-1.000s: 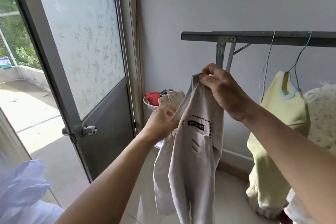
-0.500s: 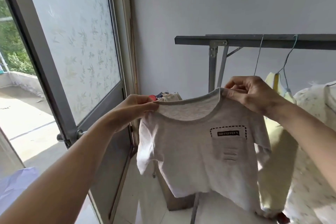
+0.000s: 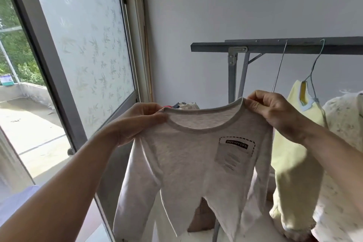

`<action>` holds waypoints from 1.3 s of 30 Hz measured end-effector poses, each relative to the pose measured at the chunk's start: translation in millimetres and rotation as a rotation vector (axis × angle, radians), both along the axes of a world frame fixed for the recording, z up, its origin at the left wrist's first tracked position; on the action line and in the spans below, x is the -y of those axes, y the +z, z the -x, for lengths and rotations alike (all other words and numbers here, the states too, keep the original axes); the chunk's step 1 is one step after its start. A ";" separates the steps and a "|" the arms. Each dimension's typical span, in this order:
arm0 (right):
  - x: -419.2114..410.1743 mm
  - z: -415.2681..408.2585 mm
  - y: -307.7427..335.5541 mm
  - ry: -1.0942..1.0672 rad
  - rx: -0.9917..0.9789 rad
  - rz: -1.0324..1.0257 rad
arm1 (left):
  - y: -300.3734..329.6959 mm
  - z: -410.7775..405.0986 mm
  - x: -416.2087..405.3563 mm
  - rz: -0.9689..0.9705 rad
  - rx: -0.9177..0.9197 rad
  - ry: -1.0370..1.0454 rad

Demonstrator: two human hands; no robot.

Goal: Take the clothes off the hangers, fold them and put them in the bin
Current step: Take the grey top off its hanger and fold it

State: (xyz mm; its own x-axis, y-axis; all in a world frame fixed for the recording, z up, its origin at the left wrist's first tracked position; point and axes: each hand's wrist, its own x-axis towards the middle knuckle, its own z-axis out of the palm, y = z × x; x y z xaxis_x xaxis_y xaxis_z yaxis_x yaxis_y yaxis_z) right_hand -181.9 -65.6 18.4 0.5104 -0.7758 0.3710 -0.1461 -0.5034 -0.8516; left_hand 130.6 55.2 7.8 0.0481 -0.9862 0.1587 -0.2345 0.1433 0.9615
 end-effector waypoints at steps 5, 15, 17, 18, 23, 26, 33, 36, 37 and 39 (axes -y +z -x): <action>0.9 -5.8 -6.9 -0.025 -0.046 0.002 | -7.2 6.9 6.8 0.086 -0.097 0.207; -1.3 -5.9 -6.9 0.082 0.141 -0.197 | -5.5 -0.2 3.1 0.046 -0.162 0.150; 0.4 -6.0 -6.8 0.072 0.144 -0.206 | -5.4 2.4 4.4 0.053 -0.123 0.205; 1.7 -6.7 -6.7 0.056 0.139 -0.202 | -5.2 3.5 5.3 0.056 -0.100 0.222; 10.2 -20.0 -14.9 -0.149 0.140 -0.164 | -9.5 10.7 16.8 0.041 -0.027 0.436; 9.8 -37.8 -24.4 -0.291 0.133 -0.122 | -13.7 19.3 29.3 0.019 0.034 0.564; -18.5 -90.5 -38.3 -0.300 0.109 -0.067 | -21.9 70.0 39.8 -0.047 -0.190 0.351; -24.3 -101.4 -42.0 -0.272 0.088 -0.048 | -23.0 82.4 39.9 -0.065 -0.282 0.305; -25.1 -103.2 -42.6 -0.267 0.089 -0.051 | -23.1 85.1 39.1 -0.063 -0.298 0.305; -24.6 -105.2 -44.3 -0.265 0.093 -0.050 | -23.0 89.1 37.0 -0.064 -0.323 0.300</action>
